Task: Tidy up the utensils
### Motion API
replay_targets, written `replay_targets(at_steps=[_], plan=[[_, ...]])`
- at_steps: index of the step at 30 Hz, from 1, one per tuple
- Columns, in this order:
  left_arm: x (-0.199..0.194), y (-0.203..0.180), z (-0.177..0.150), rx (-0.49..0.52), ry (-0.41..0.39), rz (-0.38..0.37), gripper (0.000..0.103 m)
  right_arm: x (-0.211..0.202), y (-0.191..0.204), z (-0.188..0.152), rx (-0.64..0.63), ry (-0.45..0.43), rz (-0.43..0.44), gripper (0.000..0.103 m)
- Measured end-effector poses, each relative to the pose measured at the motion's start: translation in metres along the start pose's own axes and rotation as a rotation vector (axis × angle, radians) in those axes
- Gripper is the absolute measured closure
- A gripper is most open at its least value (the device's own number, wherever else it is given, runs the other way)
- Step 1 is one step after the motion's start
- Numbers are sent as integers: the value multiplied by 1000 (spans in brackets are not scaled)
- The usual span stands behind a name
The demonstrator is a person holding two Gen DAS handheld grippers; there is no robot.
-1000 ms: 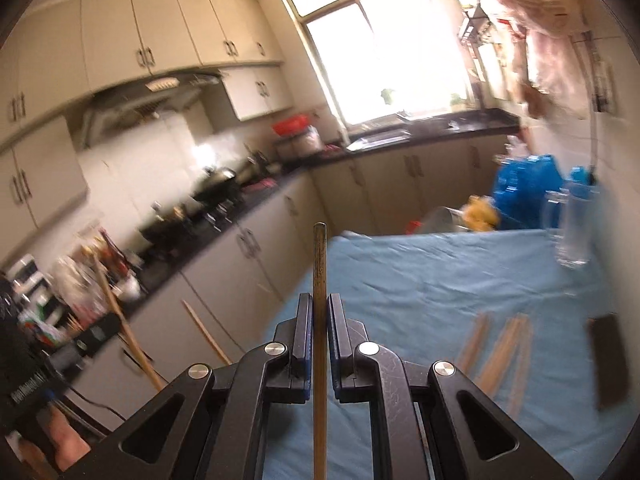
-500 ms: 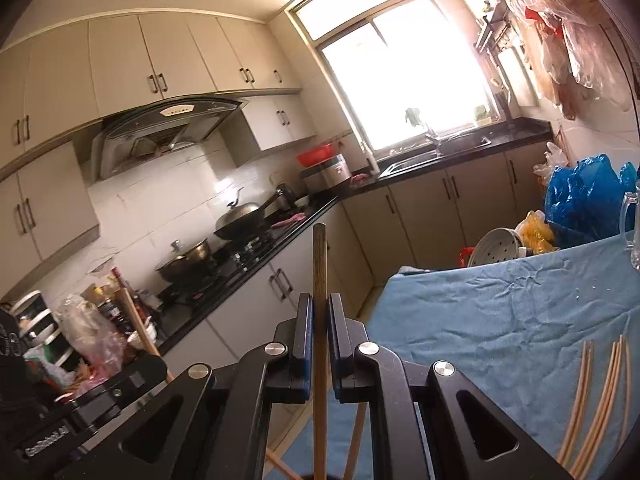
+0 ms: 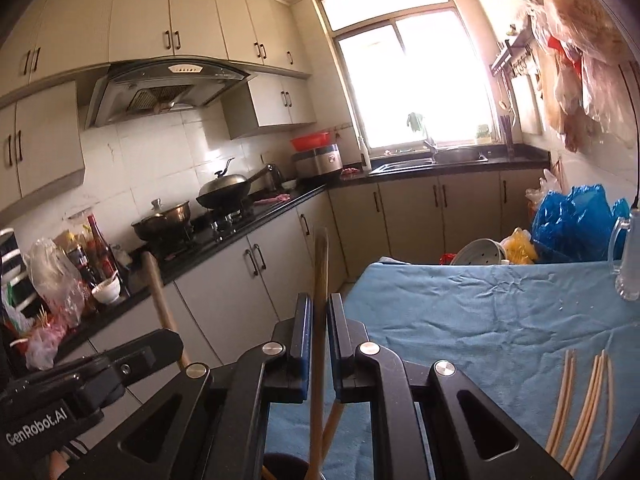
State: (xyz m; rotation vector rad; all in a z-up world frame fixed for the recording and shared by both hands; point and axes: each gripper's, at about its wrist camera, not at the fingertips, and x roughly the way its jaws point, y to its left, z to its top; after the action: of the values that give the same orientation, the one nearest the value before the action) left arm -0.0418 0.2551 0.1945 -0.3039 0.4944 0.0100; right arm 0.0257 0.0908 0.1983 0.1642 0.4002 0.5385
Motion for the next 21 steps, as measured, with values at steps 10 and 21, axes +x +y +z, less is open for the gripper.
replay_targets(at_steps=[10,21], plan=[[-32,-6,-10,11,-29,54,69,-38,-16,12,31,-29,-22,70],[-59,-68,-45,90,13,-55,58,-117,-131,-18,127,42,-241,53]])
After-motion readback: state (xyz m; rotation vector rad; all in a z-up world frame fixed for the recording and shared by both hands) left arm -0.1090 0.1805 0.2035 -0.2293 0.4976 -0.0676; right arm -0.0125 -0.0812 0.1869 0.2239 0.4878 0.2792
